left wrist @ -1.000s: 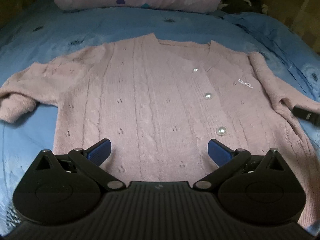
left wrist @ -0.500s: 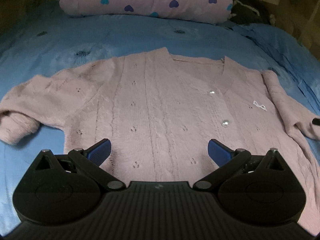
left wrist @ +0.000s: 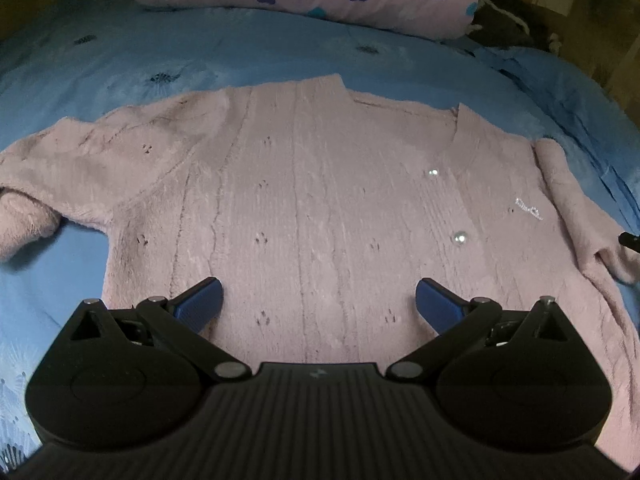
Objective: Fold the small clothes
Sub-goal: 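Move the right tool to the cardigan sleeve cuff and close on it, then lift the sleeve with the right tool and fold it across the cardigan body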
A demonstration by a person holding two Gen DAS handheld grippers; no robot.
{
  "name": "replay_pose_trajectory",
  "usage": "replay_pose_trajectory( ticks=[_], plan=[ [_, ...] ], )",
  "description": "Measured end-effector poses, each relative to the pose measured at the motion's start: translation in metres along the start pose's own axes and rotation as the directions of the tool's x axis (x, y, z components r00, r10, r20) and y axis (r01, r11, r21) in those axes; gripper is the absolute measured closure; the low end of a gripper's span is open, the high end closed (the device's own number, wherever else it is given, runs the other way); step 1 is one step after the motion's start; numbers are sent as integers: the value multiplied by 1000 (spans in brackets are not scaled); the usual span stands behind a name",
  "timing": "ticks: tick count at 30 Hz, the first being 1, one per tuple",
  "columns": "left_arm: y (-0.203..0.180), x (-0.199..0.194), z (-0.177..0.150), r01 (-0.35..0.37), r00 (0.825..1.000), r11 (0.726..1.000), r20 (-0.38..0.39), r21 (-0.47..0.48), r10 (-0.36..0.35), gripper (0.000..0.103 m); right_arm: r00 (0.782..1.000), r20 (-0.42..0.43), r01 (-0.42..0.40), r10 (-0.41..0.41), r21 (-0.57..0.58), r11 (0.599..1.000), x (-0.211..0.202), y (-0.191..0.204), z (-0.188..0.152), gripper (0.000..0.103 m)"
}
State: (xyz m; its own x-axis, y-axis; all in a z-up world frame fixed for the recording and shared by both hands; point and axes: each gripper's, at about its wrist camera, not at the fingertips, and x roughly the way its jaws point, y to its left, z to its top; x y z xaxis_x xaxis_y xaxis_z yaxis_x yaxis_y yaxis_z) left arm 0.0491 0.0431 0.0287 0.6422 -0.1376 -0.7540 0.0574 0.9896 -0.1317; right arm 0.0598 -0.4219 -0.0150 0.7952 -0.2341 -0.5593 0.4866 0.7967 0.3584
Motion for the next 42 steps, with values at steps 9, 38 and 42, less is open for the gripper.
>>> replay_pose_trajectory(
  ticks=[9,38,42],
  plan=[
    [-3,-2,-5,-9,1000,999,2,37,9,0,991,112,-80,71,81,993,-17,-23,18,89],
    [4,-6,1,-16,1000,1000,-3,5,16,0,958,285,-19,-34,181,983,-52,-24,72,89],
    [4,-4,1,-18,1000,1000,-9,5,18,0,957,285,-99,62,120,988,-60,9,71,89]
  ],
)
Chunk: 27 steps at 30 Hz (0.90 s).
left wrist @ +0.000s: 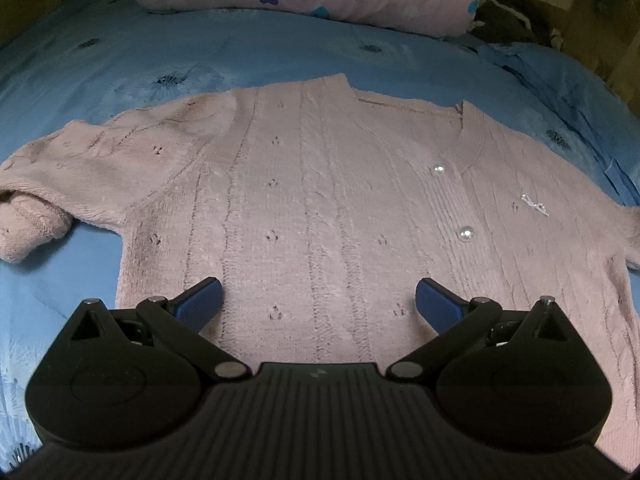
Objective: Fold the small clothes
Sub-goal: 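Lift the sleeve with the right tool and fold it across the cardigan body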
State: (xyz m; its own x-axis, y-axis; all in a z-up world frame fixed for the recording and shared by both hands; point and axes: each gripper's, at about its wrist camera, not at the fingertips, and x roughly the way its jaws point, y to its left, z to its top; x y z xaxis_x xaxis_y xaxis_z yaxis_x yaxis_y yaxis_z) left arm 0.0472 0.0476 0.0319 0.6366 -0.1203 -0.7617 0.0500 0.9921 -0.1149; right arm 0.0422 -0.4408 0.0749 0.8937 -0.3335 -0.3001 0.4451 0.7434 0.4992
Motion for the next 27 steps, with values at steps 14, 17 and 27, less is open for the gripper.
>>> replay_pose_trajectory(
  ticks=[14,17,27],
  plan=[
    [6,-5,5,-34,999,999,9,-6,34,0,952,-111,-307,286,-317,897,-39,130,-58,89],
    [7,-8,5,-46,999,999,17,-2,46,0,922,-195,-385,335,-352,853,-42,154,-84,89],
    [11,-10,7,-54,999,998,9,-23,54,0,834,-436,-527,339,-443,726,-40,210,-166,88]
  ],
)
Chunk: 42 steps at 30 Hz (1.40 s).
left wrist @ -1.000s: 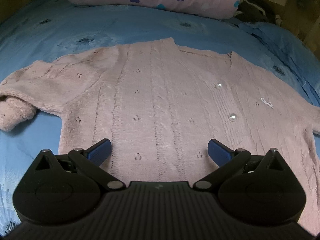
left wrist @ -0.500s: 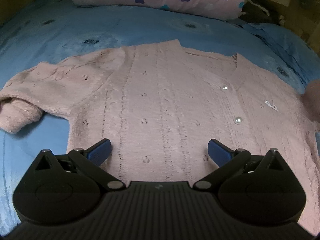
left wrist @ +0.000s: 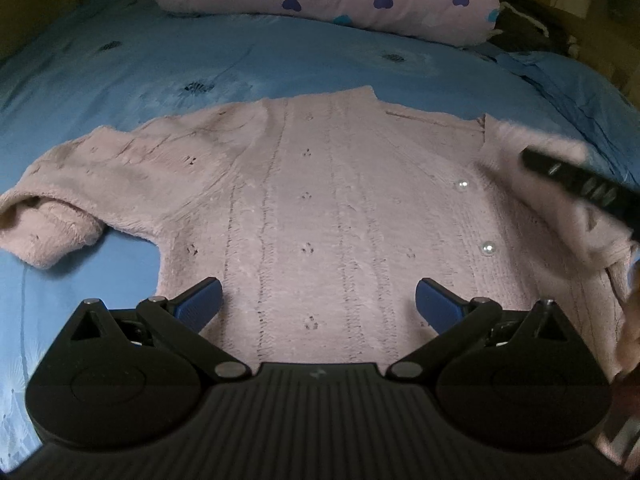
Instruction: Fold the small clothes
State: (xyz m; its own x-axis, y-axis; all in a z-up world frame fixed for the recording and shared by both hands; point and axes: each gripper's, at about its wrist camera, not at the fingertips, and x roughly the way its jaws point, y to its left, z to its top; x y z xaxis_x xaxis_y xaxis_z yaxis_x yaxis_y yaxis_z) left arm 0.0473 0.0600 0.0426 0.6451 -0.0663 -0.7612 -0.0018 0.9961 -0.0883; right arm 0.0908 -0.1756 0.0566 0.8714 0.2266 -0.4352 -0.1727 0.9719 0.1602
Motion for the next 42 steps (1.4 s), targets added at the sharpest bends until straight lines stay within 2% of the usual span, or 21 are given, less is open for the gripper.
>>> replay_pose_trajectory(
  ticks=[4,6,8,10,11,19,24,28,31,33,42],
  plan=[
    [1,1,1,-1,1000,1000,-5,-6,1,0,992,-116,-43,43,3,999,16,8,-16,84],
    [2,1,1,1,1000,1000,-6,-8,-1,0,984,-169,-57,58,12,998,21,11,-23,71],
    [2,1,1,4,1000,1000,-7,-11,-4,0,977,-191,-86,90,32,996,22,12,-28,51],
    [3,1,1,7,1000,1000,-10,-15,-7,0,975,-202,-91,97,40,995,14,14,-28,41],
    [4,1,1,11,1000,1000,-10,-22,-11,0,972,-215,-87,95,47,995,9,16,-27,39],
    [6,2,0,20,1000,999,-11,-34,-21,0,963,-242,-82,115,142,986,-37,-1,-14,39],
    [4,-3,-2,31,999,999,6,-26,-31,0,968,-230,-67,104,167,984,-79,-13,-8,38],
    [4,-10,-2,38,999,999,34,-28,-37,0,975,-209,-35,77,194,980,-115,-27,-11,38],
    [2,-16,-4,45,998,999,48,-13,-45,0,983,-177,-12,53,230,973,-138,-42,-20,32],
    [-1,-21,-7,47,997,999,55,5,-47,0,987,-161,10,31,246,969,-149,-52,-27,31],
    [-38,-44,-6,100,991,992,79,72,-106,0,985,-145,132,-93,293,947,-156,-99,-56,31]
  ],
)
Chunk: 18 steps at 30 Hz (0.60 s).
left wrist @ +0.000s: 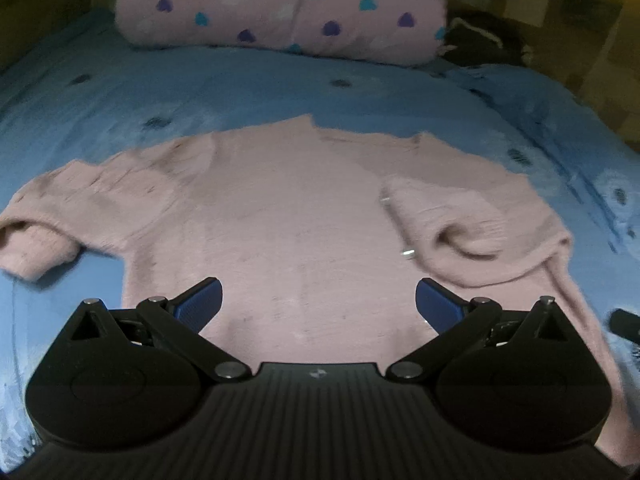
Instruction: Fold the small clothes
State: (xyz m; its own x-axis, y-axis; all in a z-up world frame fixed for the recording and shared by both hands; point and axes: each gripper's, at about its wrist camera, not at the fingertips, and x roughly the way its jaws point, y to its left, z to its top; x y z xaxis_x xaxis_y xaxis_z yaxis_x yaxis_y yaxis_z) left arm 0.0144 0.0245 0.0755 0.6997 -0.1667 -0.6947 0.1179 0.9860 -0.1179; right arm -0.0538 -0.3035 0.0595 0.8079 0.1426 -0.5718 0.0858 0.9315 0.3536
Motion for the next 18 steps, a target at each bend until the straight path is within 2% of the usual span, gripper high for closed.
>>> replay_pose_trajectory(
  ticks=[3,6,9,12,14,18],
  plan=[
    [-25,1,9,-8,1000,999,21,45,7,0,999,-31,-14,16,80,997,19,-12,8,31],
    [-51,4,17,-12,999,999,39,49,10,0,998,-41,-37,46,202,979,37,-24,22,31],
    [-78,12,23,5,999,998,52,62,-9,0,999,-27,-26,33,228,973,47,-29,27,31],
    [-105,26,24,17,998,996,52,87,-22,0,996,-79,-7,32,300,954,54,-40,23,31],
    [-123,39,23,27,999,994,42,103,-32,0,995,-99,9,23,310,951,54,-46,18,31],
    [-155,67,20,0,1000,989,21,146,-3,0,990,-129,93,-61,256,962,55,-45,11,31]
  ],
)
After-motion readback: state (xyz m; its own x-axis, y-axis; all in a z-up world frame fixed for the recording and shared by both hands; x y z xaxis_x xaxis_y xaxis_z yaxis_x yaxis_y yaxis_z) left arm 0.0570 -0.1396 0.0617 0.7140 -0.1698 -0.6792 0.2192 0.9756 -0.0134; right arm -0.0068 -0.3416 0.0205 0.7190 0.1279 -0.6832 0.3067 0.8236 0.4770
